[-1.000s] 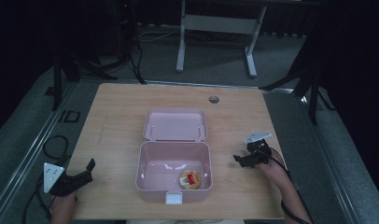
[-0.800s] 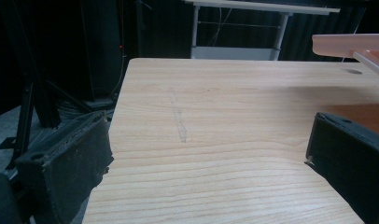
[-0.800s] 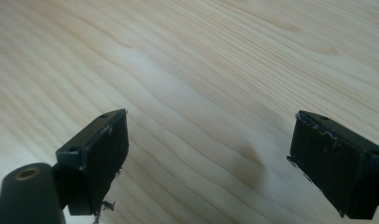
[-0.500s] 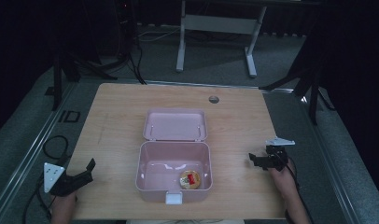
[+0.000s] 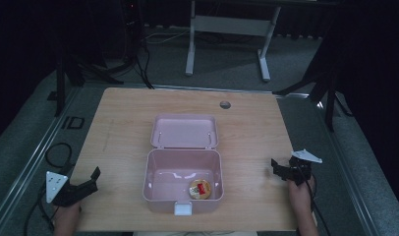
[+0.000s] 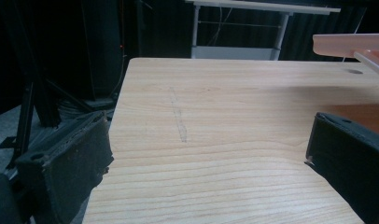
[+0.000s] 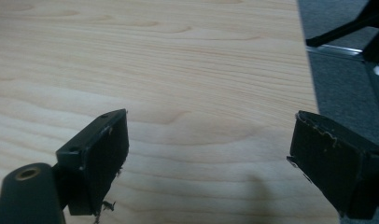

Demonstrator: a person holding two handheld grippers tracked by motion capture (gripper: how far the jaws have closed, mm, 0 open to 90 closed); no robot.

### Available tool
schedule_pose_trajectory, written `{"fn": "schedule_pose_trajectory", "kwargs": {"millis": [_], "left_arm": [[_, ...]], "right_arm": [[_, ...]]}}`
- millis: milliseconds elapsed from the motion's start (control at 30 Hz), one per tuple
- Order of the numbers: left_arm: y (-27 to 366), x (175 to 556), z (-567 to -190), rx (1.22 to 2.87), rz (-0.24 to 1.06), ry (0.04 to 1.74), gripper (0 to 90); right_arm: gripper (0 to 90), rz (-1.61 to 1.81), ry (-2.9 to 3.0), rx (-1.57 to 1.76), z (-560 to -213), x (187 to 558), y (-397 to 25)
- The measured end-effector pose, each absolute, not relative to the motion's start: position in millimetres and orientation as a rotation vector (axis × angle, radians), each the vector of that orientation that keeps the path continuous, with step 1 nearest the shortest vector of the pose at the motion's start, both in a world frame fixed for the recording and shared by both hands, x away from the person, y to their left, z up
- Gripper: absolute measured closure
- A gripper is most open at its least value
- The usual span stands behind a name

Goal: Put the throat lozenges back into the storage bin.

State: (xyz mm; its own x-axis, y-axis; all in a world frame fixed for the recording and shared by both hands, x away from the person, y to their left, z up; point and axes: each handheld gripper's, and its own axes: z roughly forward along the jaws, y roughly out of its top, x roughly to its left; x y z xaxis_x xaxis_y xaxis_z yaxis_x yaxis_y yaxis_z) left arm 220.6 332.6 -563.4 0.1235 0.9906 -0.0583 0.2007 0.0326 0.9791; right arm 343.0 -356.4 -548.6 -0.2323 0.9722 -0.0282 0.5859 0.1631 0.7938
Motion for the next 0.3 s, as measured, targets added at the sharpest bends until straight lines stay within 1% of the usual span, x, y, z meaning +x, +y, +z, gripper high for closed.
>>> {"fn": "schedule_pose_trajectory", "kwargs": {"millis": [300], "left_arm": [[332.5,220.8,-563.3,1.376,0.979,1.278,0.5]], "right_arm": [[11.3,0.903,1.906,1.507,-552.4,345.3,-360.8]]}}
